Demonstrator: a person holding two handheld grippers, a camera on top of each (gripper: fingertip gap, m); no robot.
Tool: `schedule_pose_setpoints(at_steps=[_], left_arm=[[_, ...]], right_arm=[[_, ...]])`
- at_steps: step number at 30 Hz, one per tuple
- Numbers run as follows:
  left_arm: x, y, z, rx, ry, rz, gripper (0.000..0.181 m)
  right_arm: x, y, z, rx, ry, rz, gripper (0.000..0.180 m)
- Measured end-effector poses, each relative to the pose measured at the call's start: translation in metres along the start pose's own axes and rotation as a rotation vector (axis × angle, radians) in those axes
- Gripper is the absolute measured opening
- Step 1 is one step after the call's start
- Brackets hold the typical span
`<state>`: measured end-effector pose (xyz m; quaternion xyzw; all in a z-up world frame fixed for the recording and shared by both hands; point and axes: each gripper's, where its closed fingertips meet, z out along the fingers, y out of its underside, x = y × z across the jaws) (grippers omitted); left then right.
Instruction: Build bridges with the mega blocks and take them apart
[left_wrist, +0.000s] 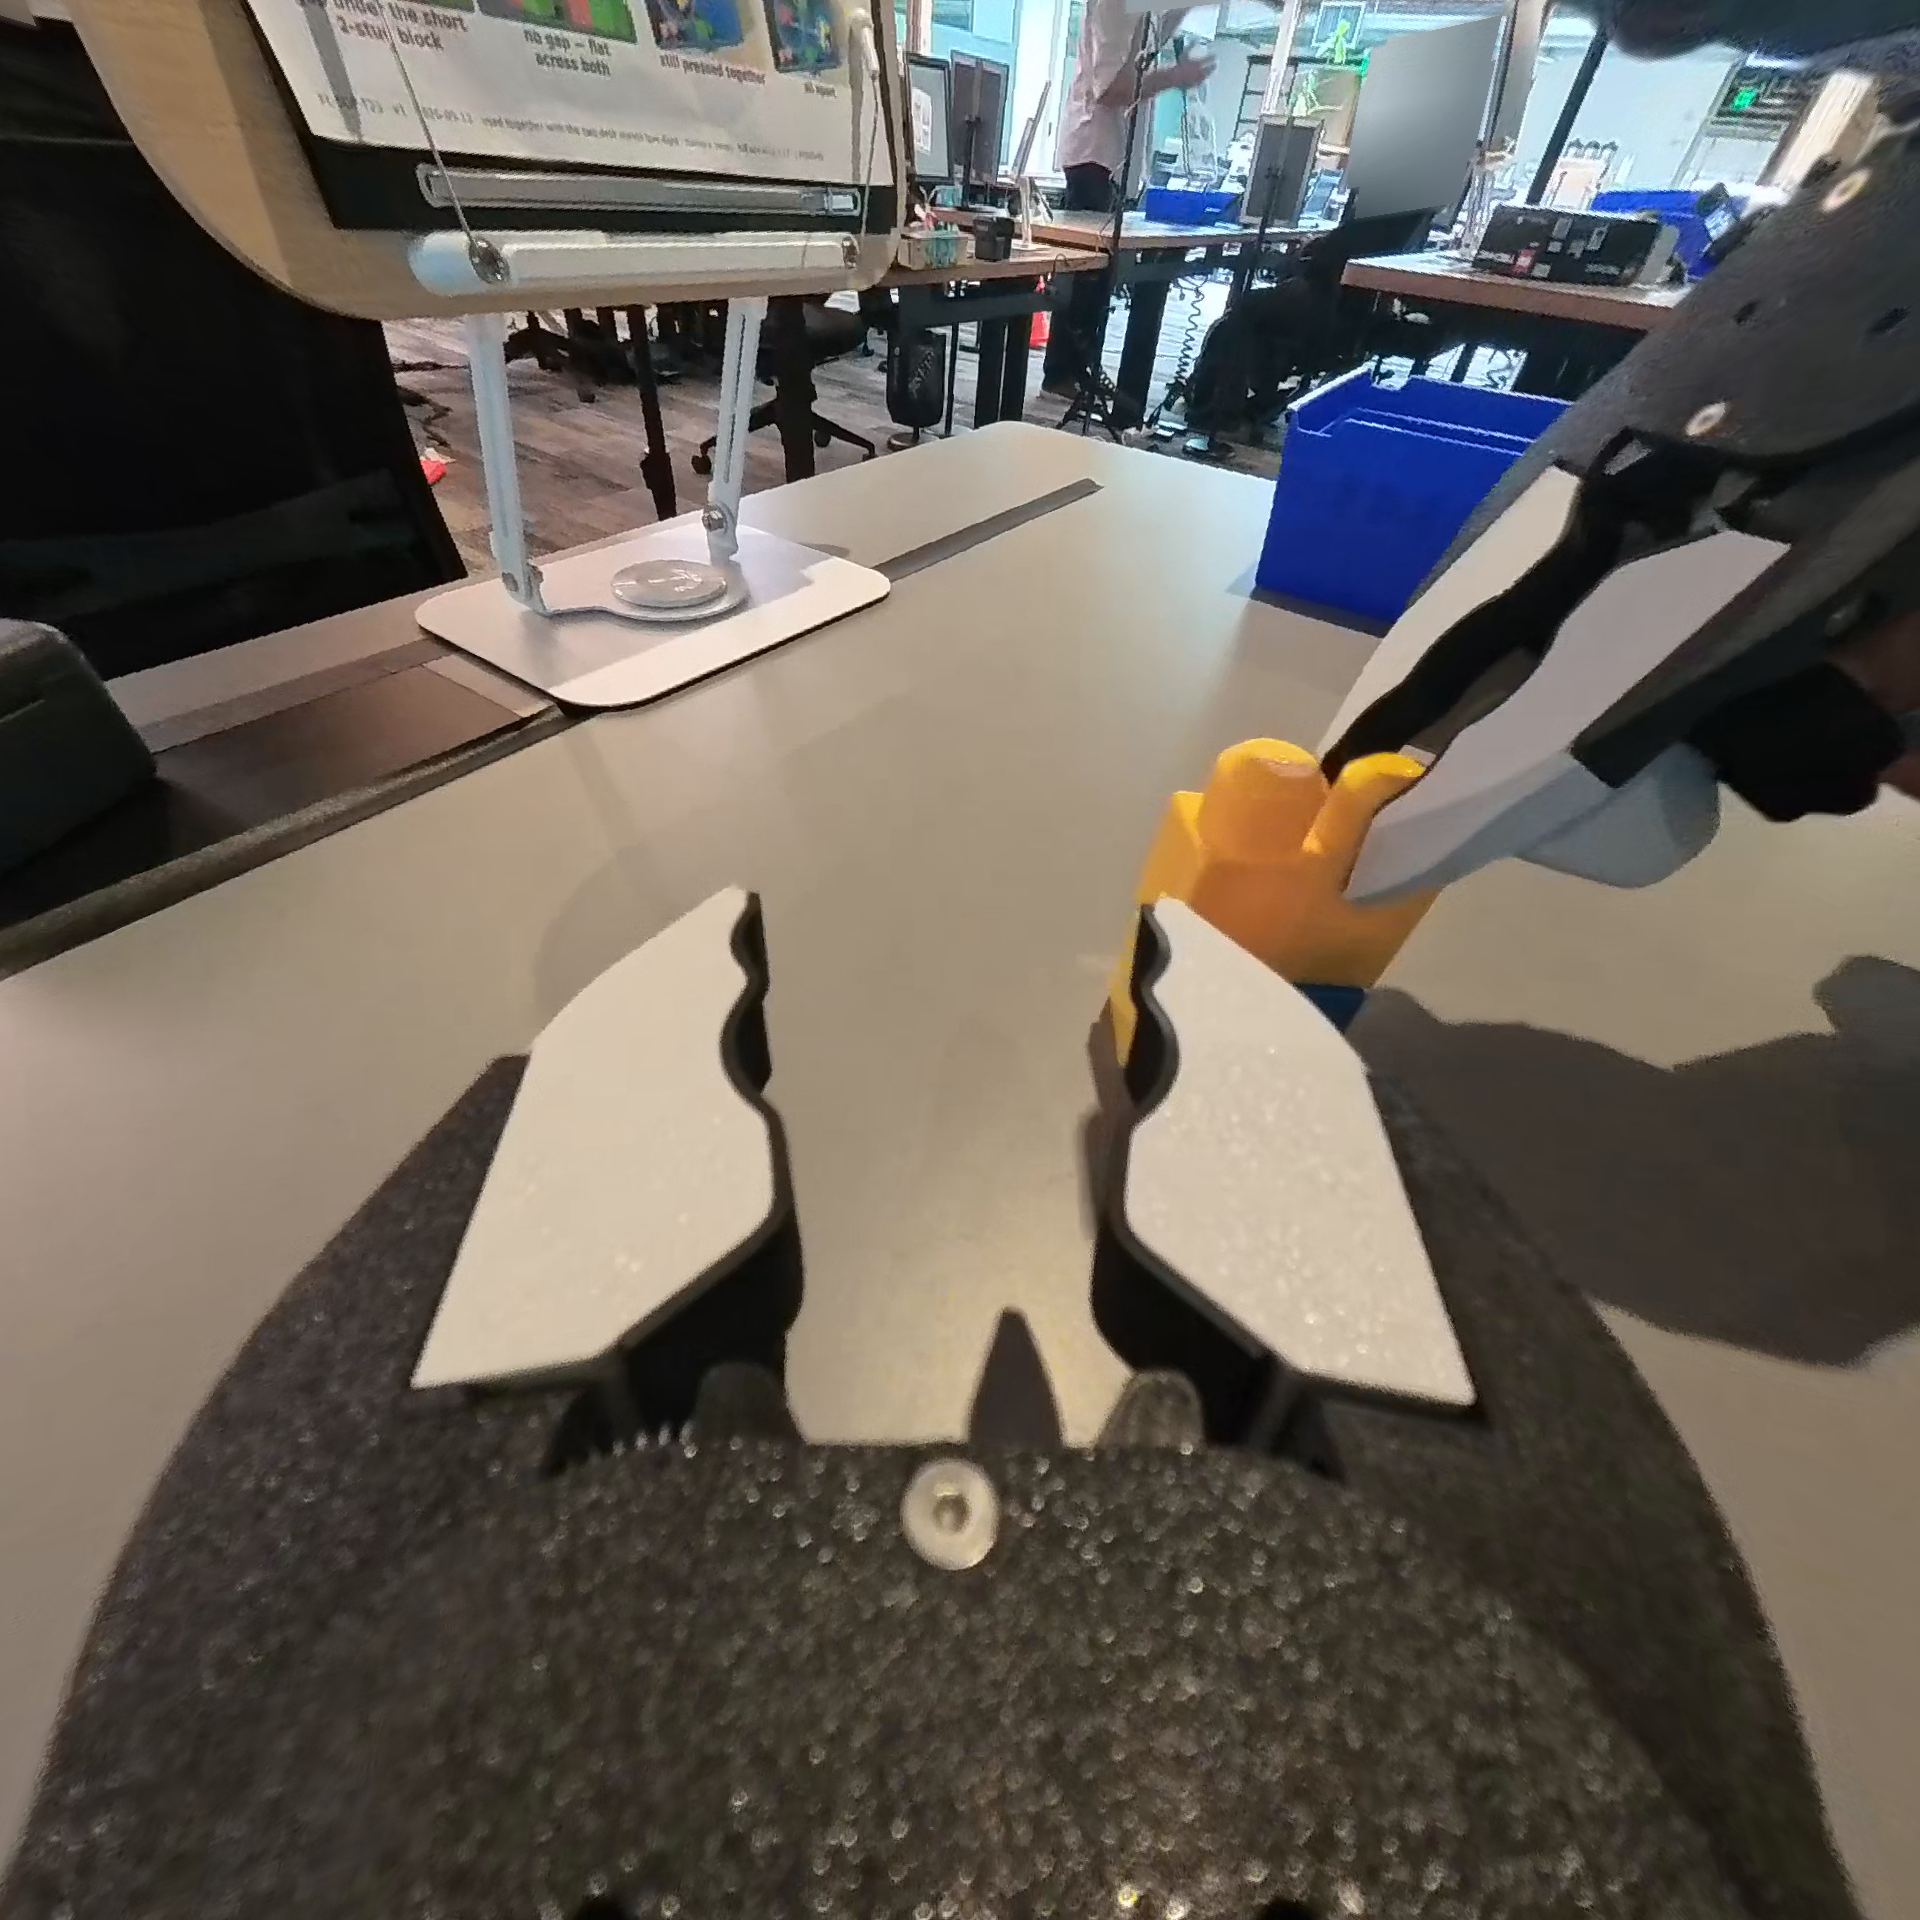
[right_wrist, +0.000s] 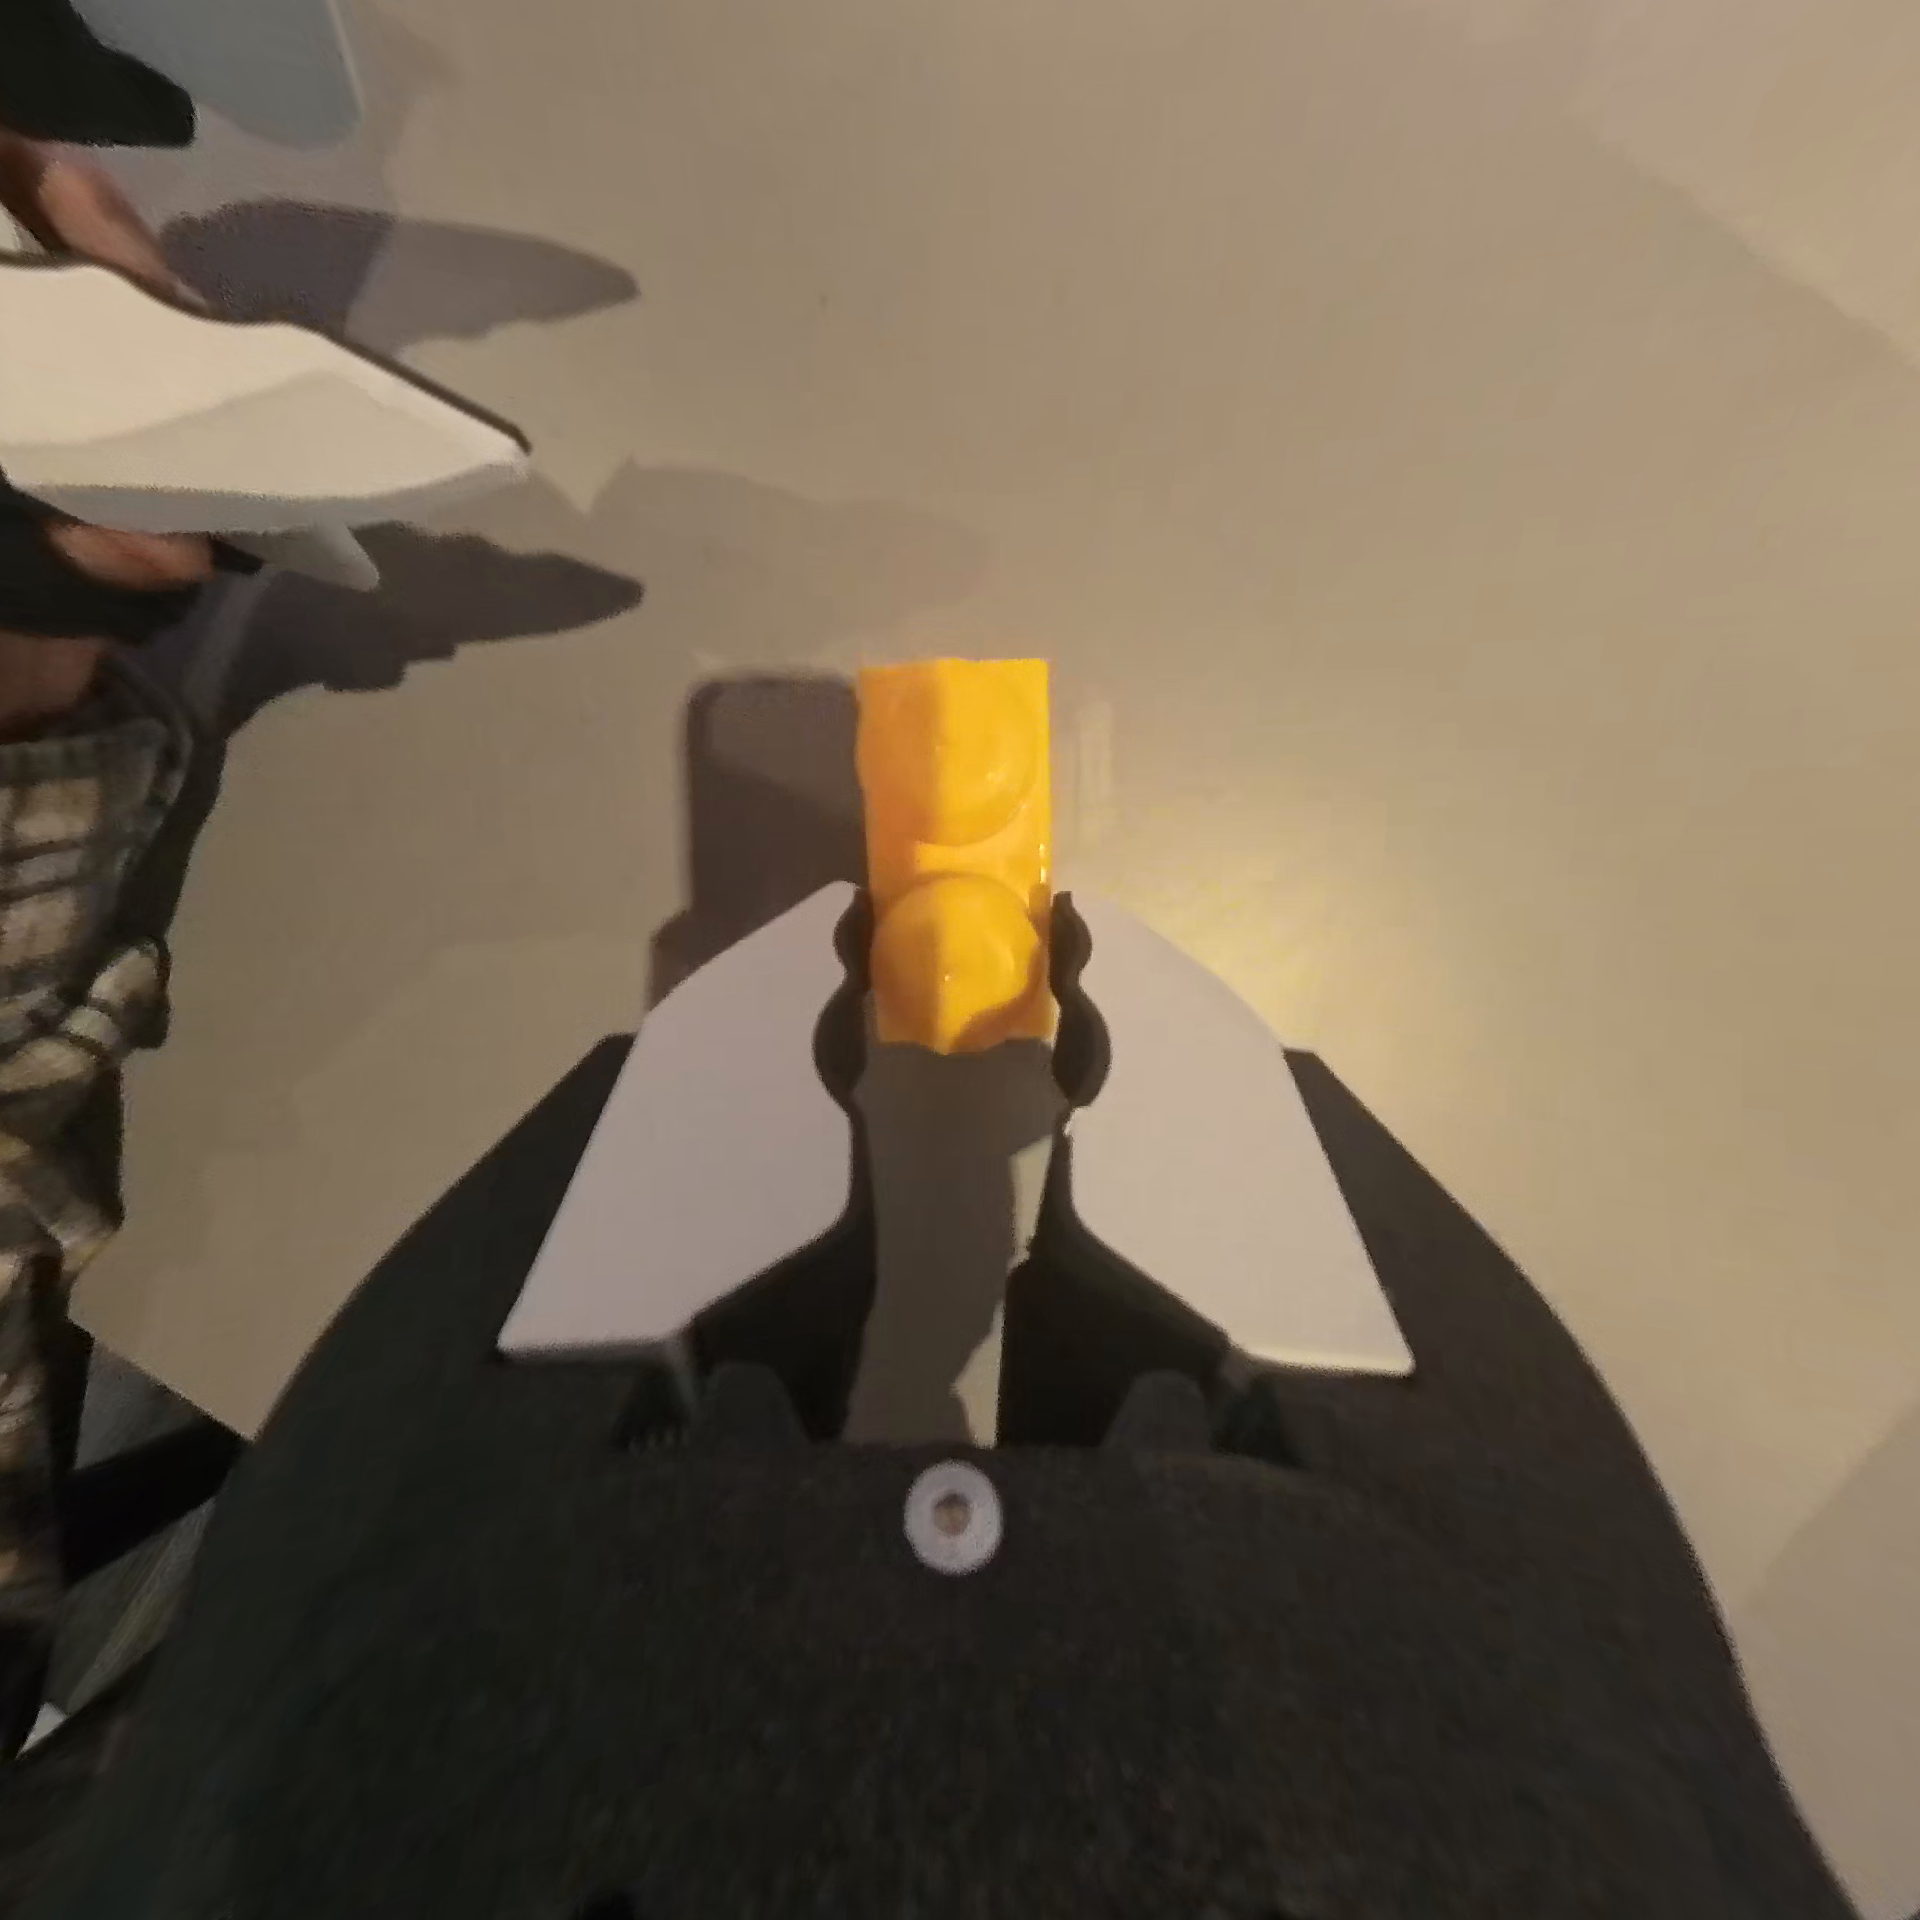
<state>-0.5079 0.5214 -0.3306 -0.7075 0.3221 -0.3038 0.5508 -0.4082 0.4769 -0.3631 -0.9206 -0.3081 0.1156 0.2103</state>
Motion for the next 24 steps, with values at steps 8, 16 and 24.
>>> schedule_pose_setpoints(at_steps=[8, 16, 24], left_arm=[[0.005, 0.005, 0.006, -0.031, 0.014, 0.009, 0.067], [0.002, 0.005, 0.004, -0.023, 0.010, -0.004, 0.067], [0.002, 0.005, 0.004, -0.026, 0.009, -0.001, 0.067]], right_arm=[[-0.002, 0.006, 0.013, -0.160, -0.051, 0.004, 0.036], [-0.001, 0.005, 0.016, -0.160, -0.057, -0.020, 0.037], [-0.008, 0.002, 0.010, -0.115, -0.189, -0.005, 0.069]])
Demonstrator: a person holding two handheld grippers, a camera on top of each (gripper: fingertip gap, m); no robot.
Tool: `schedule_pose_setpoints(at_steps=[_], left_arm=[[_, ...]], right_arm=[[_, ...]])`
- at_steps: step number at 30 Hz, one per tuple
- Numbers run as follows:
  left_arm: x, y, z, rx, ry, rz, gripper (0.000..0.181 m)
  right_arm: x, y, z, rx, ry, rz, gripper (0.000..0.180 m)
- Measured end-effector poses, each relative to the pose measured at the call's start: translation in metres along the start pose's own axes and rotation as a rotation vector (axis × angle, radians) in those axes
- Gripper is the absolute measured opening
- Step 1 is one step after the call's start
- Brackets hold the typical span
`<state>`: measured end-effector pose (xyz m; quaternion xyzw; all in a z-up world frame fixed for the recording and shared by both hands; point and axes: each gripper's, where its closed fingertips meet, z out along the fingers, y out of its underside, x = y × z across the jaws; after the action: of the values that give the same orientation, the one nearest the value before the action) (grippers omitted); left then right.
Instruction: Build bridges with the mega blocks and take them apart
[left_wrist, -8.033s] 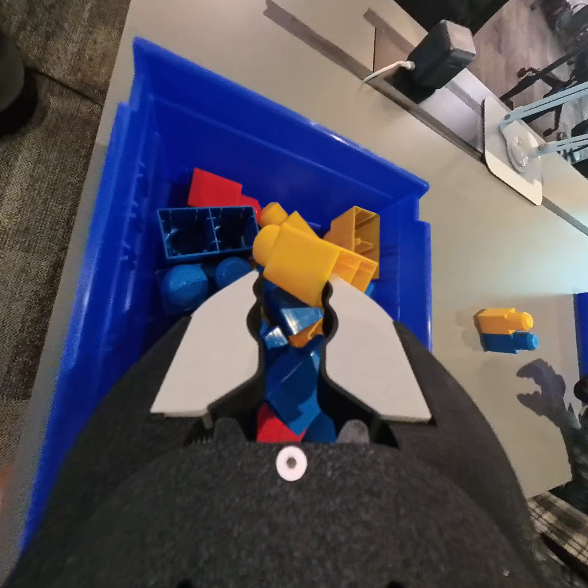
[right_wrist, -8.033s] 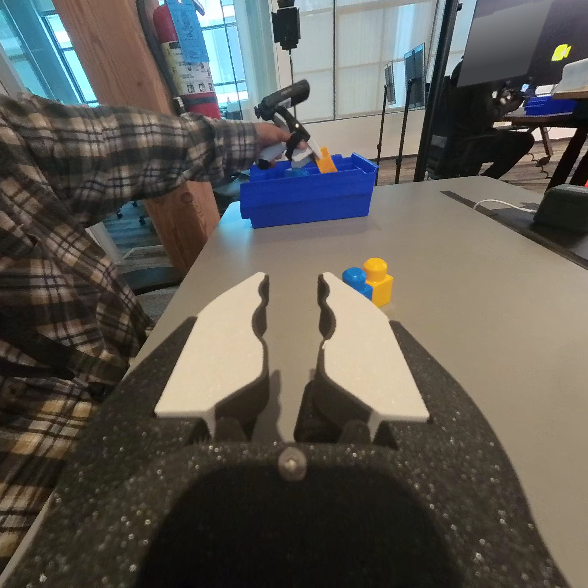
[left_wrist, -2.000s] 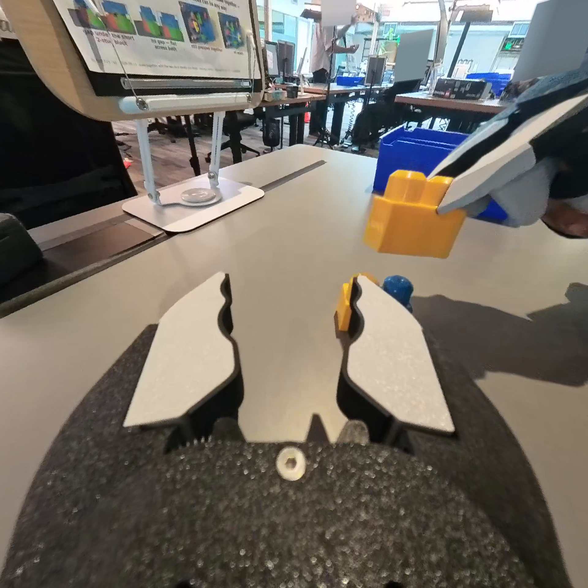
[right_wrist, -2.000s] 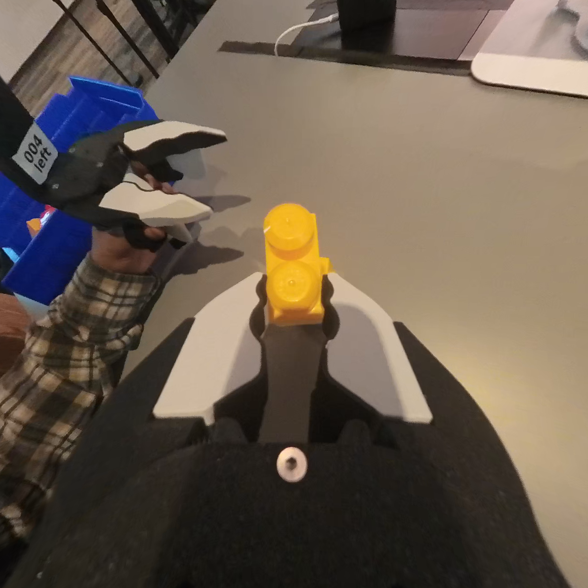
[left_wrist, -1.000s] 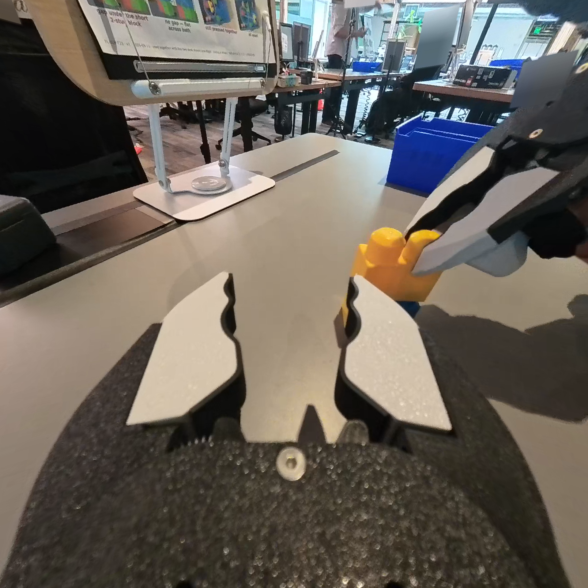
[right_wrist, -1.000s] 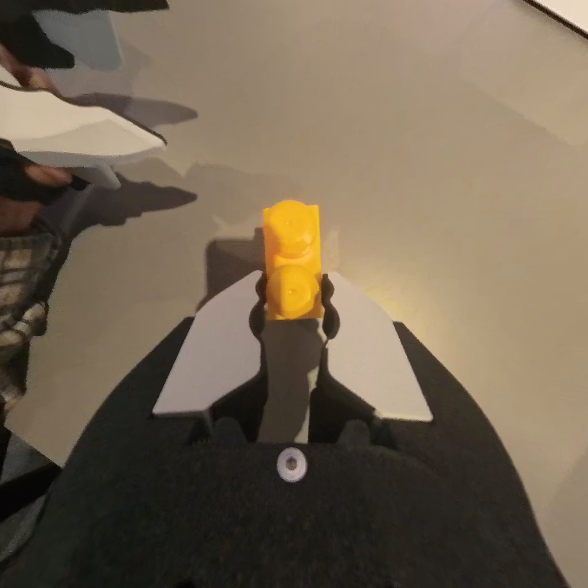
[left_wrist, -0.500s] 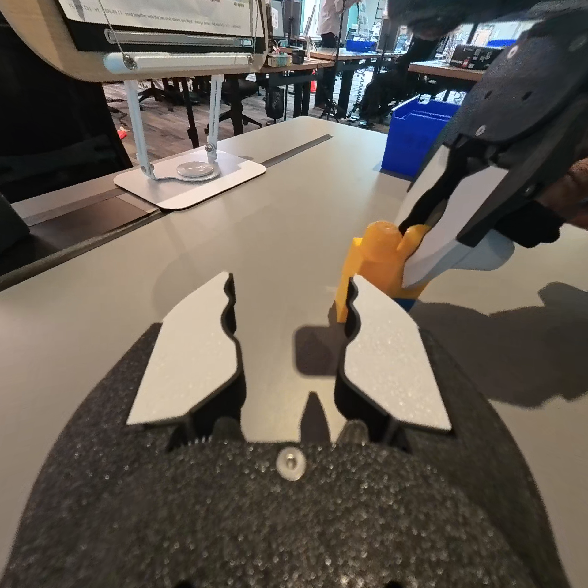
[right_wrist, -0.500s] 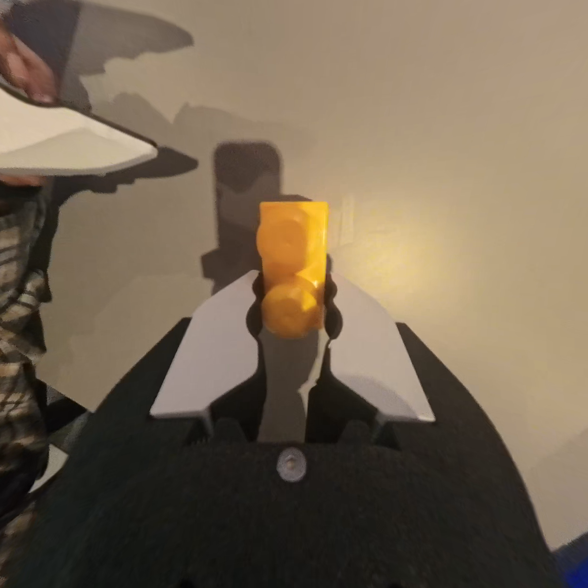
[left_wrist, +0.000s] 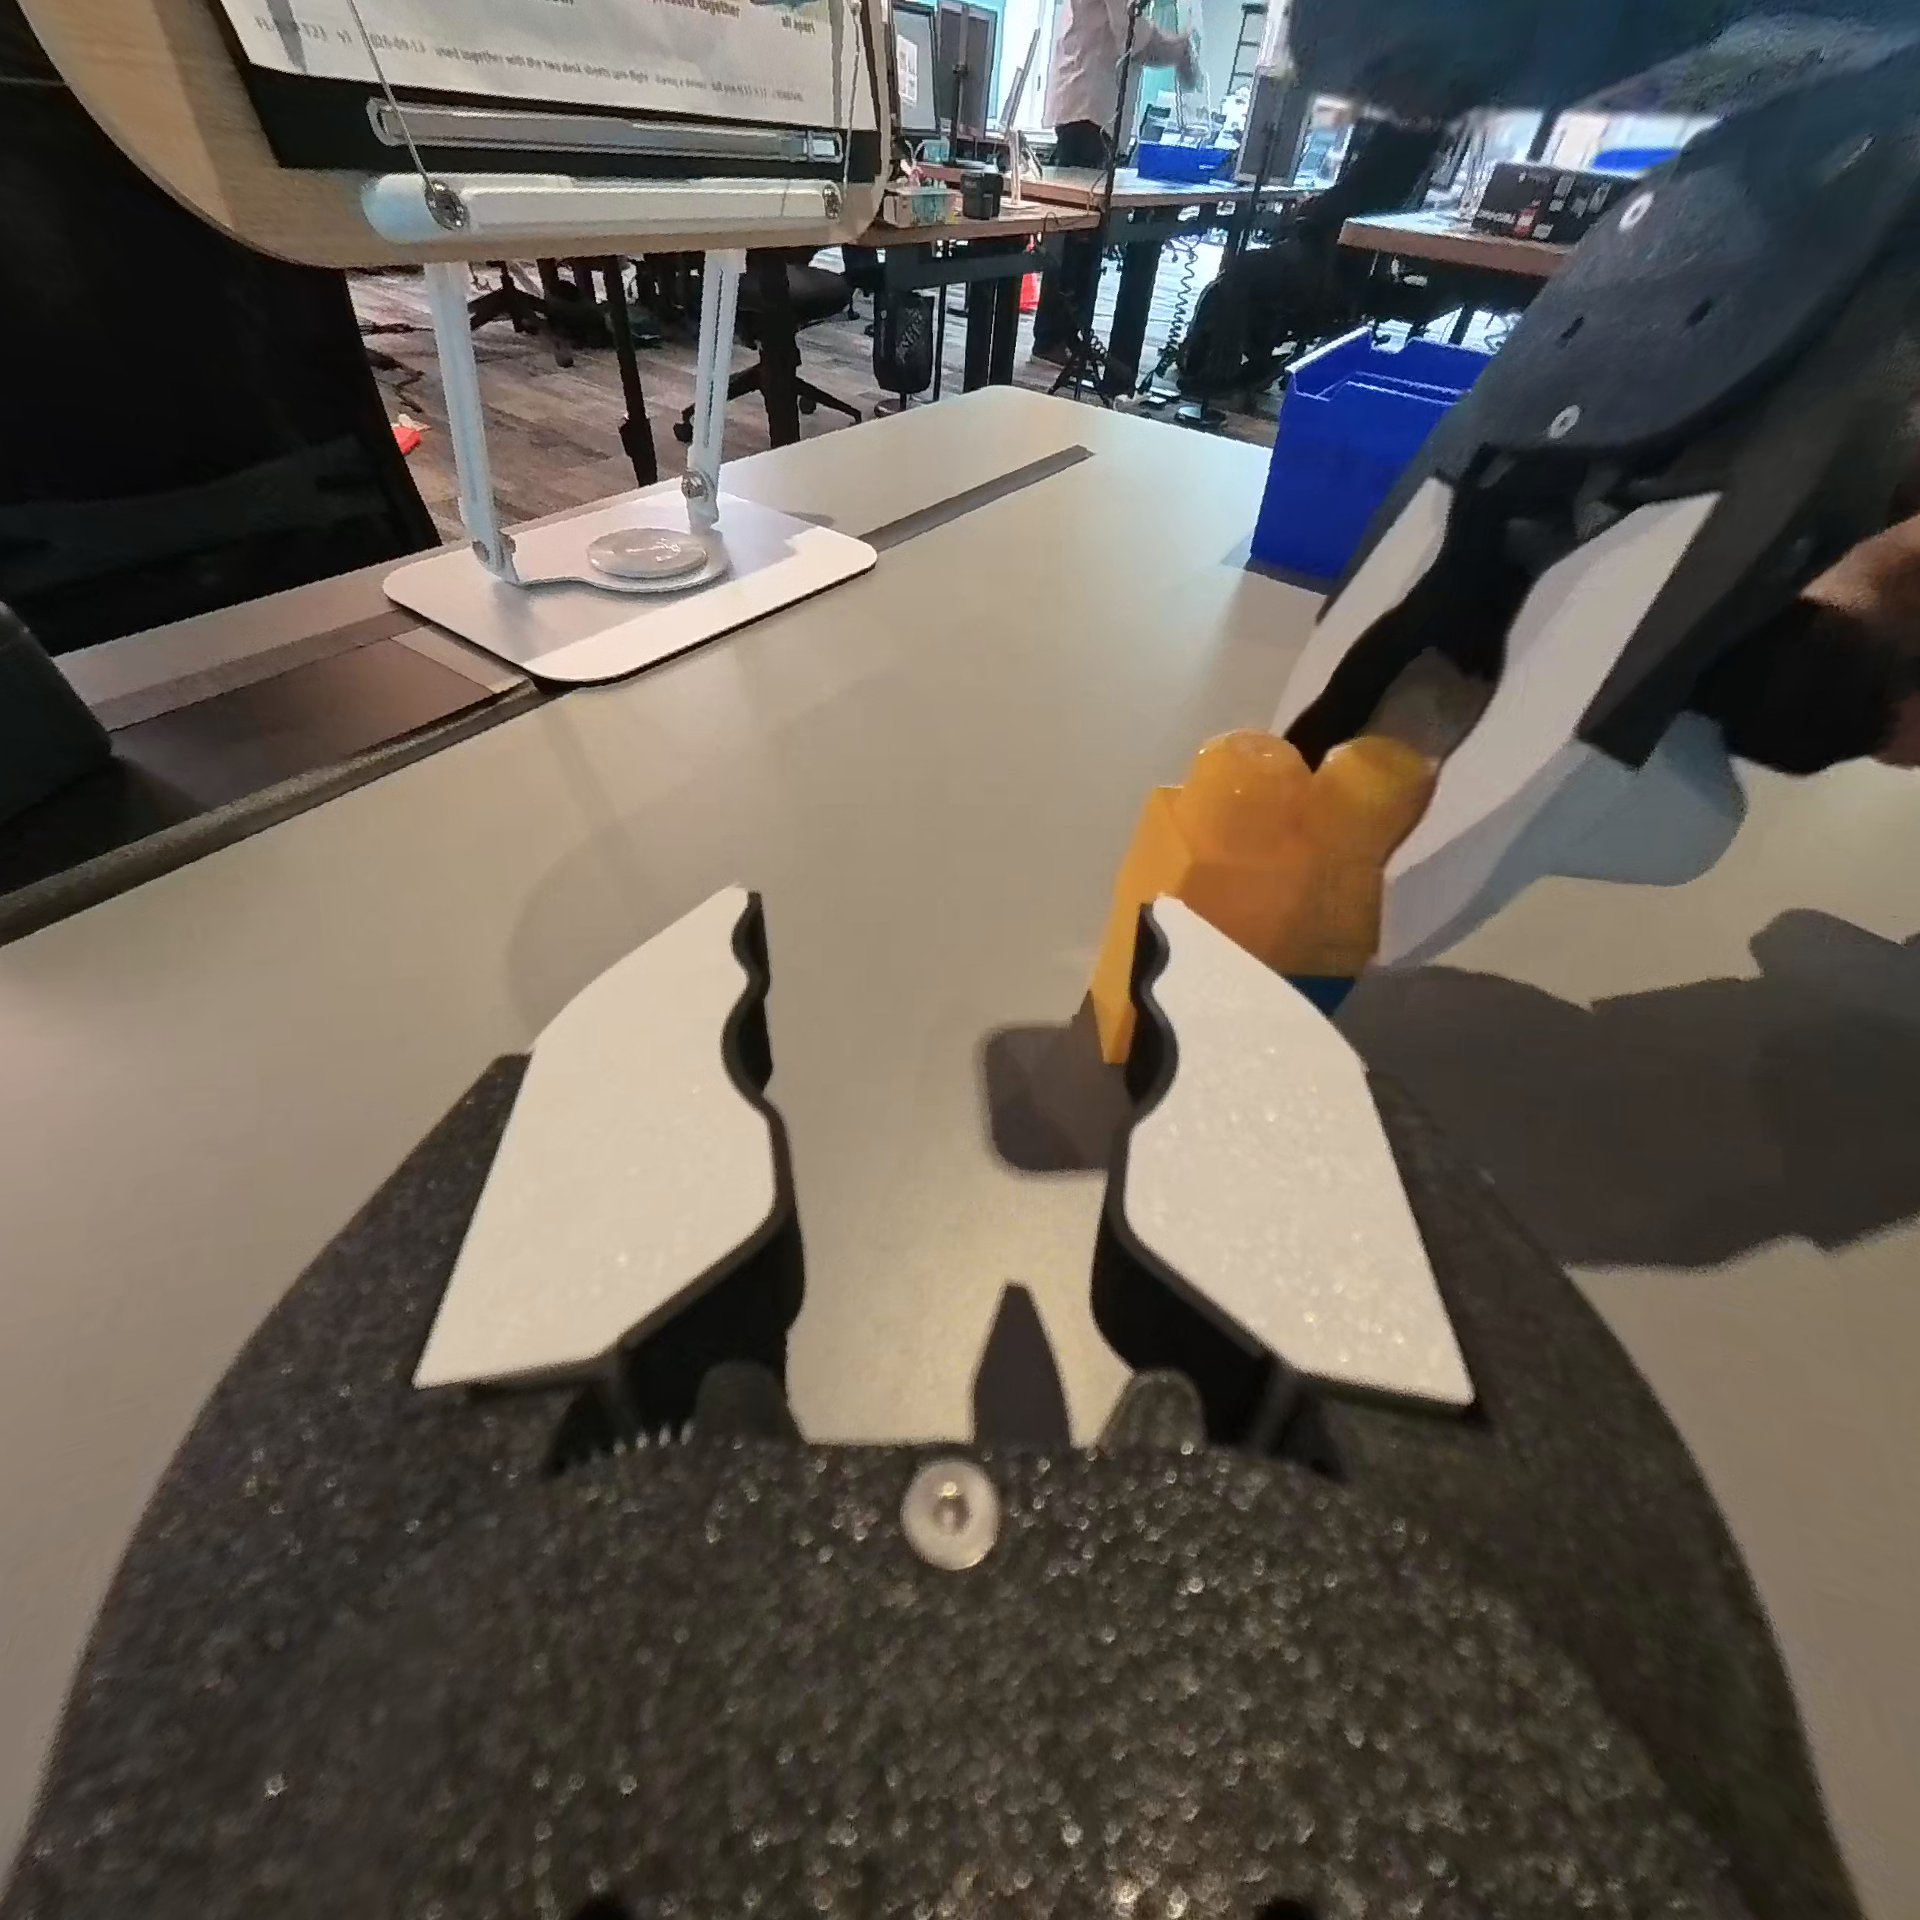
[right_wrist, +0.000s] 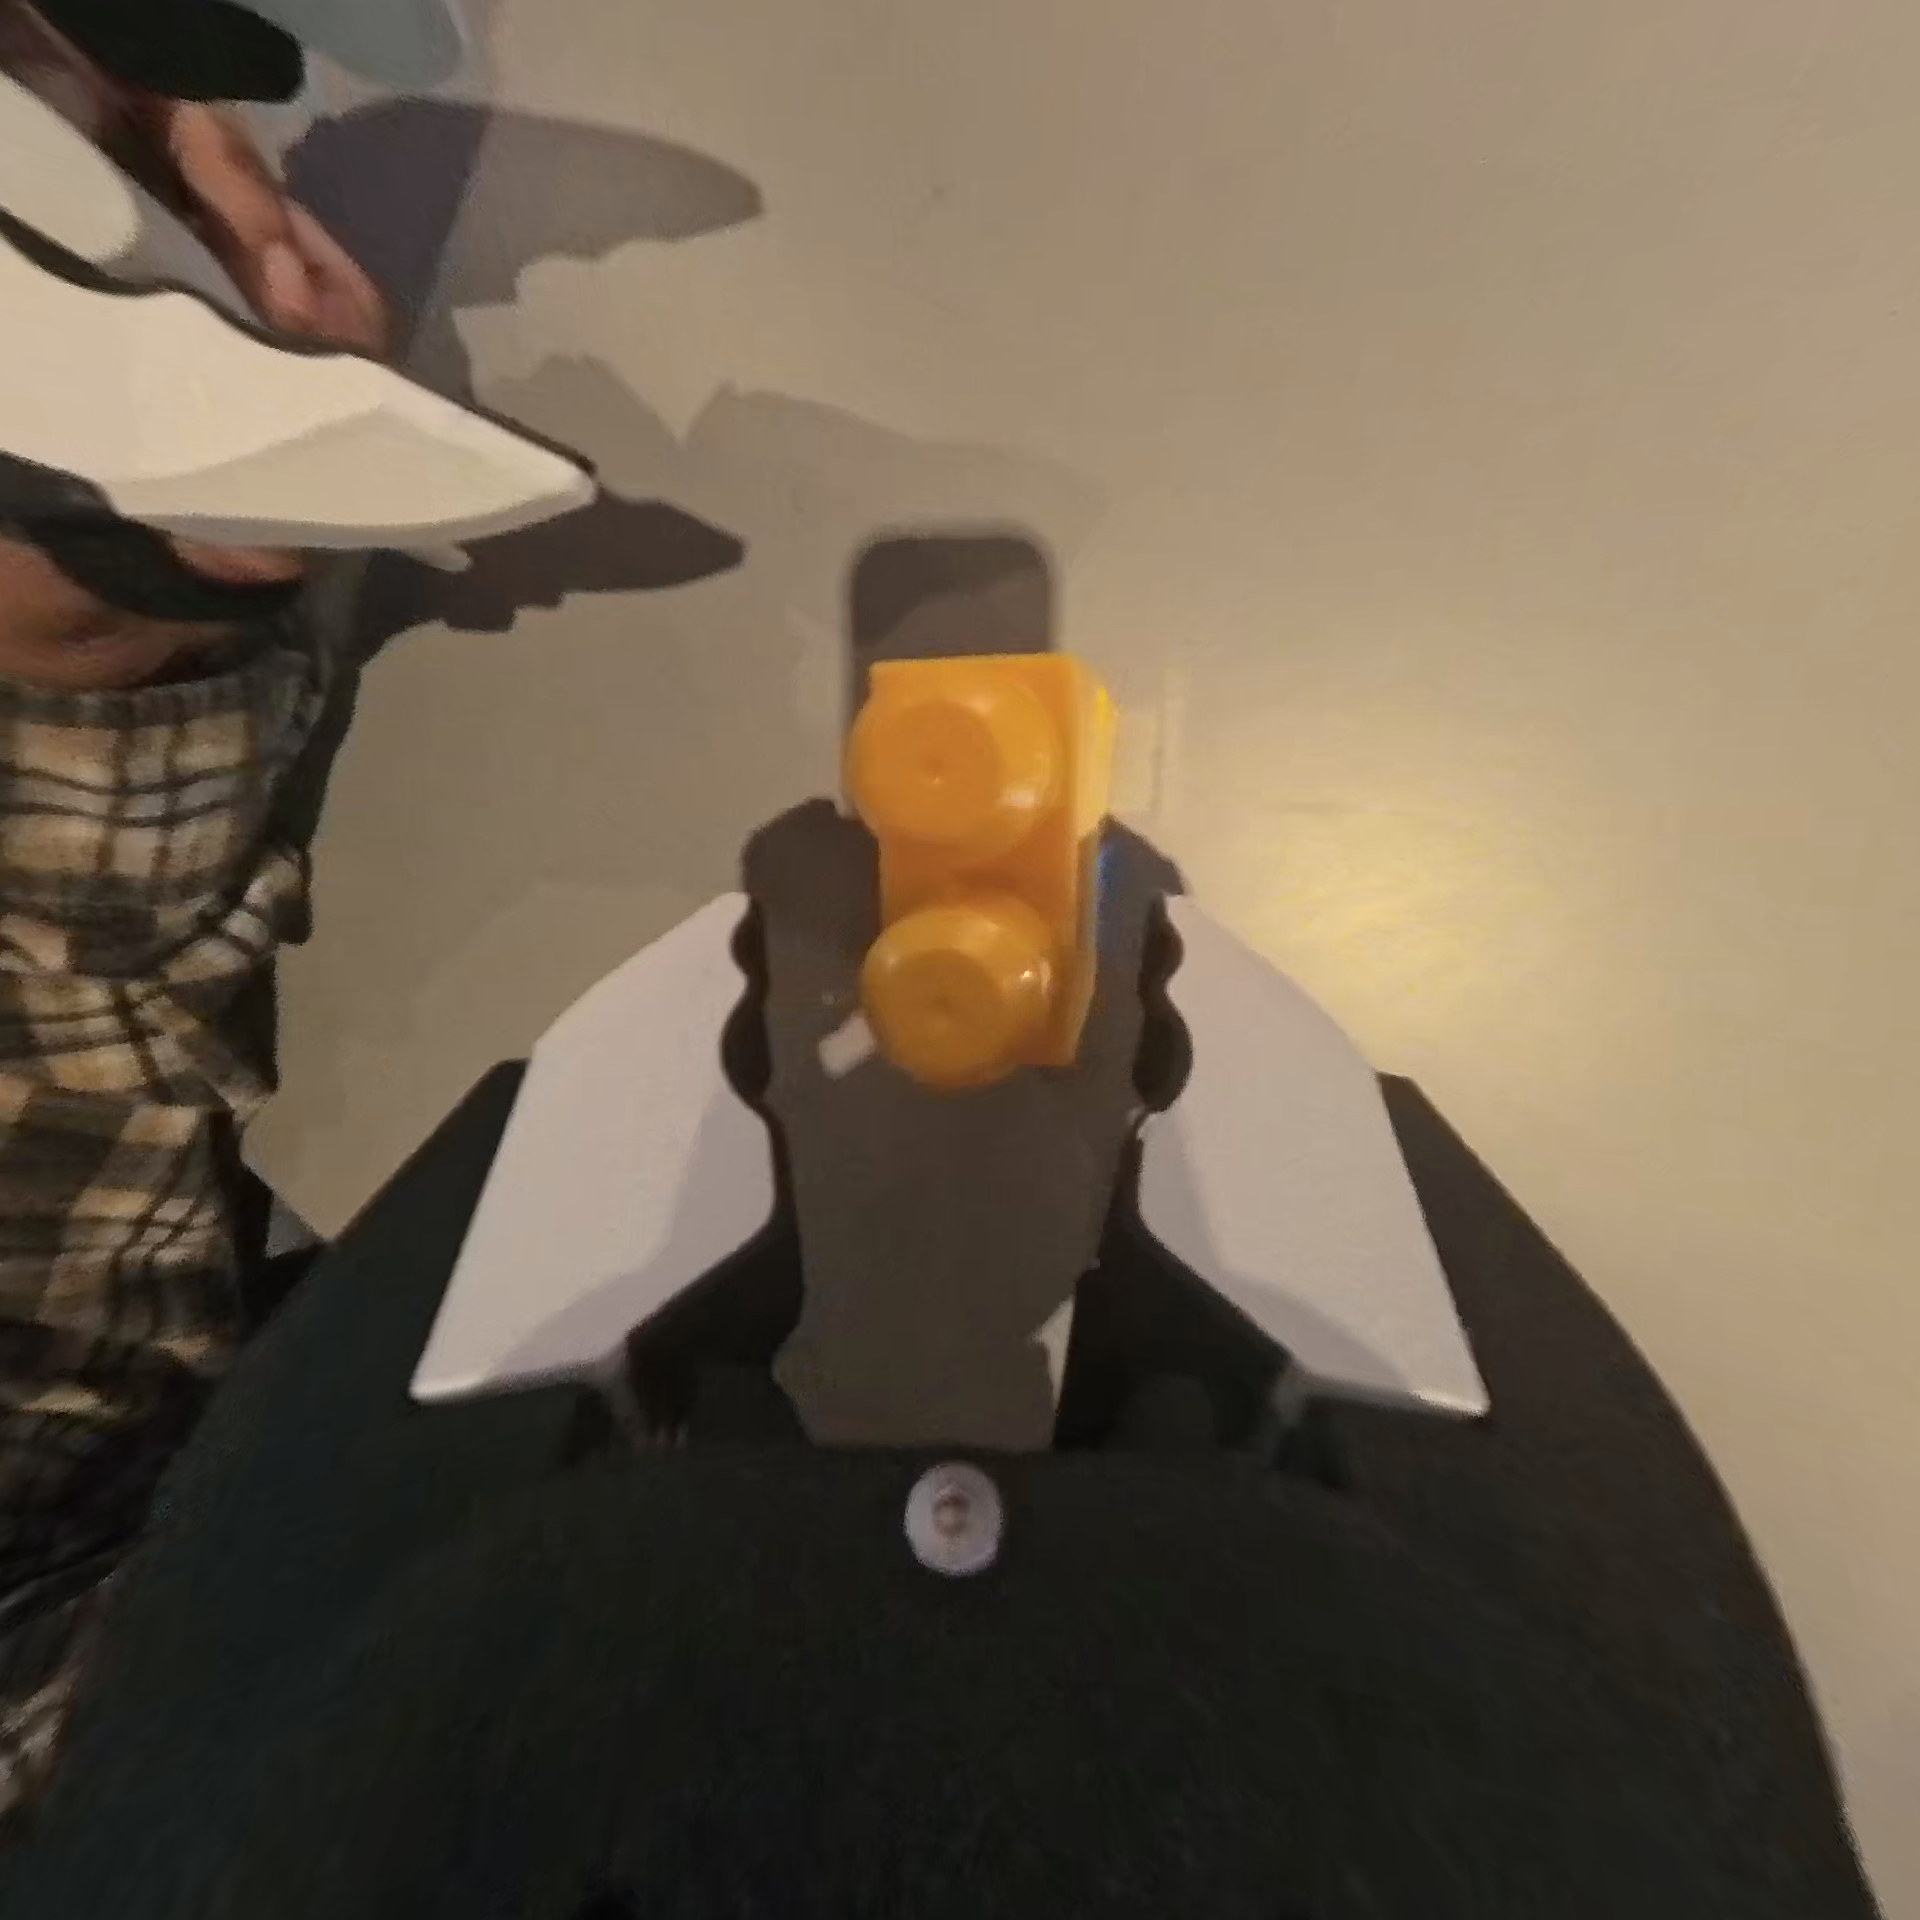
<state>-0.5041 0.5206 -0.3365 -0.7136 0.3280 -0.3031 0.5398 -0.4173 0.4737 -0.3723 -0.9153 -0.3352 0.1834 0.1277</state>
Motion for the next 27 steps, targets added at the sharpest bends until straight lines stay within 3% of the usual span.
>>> schedule_pose_setpoints(at_steps=[6, 12, 13, 14, 20, 27], left_arm=[[-0.002, -0.001, -0.002, 0.008, -0.008, -0.003, 0.067], [-0.003, -0.001, -0.002, 0.007, -0.011, -0.006, 0.067], [-0.002, 0.000, -0.002, 0.005, -0.011, -0.005, 0.067], [-0.002, 0.000, -0.002, 0.003, -0.011, -0.005, 0.067], [0.000, -0.001, -0.001, 0.004, -0.001, -0.003, 0.067], [0.003, -0.001, 0.001, -0.003, 0.009, 0.004, 0.067]], right_arm=[[0.010, -0.016, -0.024, 0.050, 0.057, -0.010, 0.065], [0.012, -0.001, 0.004, -0.079, 0.107, -0.024, 0.061], [0.012, 0.002, 0.009, -0.103, 0.104, -0.029, 0.056], [0.012, 0.006, 0.014, -0.129, 0.101, -0.043, 0.038], [0.026, 0.011, 0.005, -0.254, 0.122, -0.311, 0.037], [0.049, 0.030, -0.036, -0.335, -0.084, -0.679, 0.037]])
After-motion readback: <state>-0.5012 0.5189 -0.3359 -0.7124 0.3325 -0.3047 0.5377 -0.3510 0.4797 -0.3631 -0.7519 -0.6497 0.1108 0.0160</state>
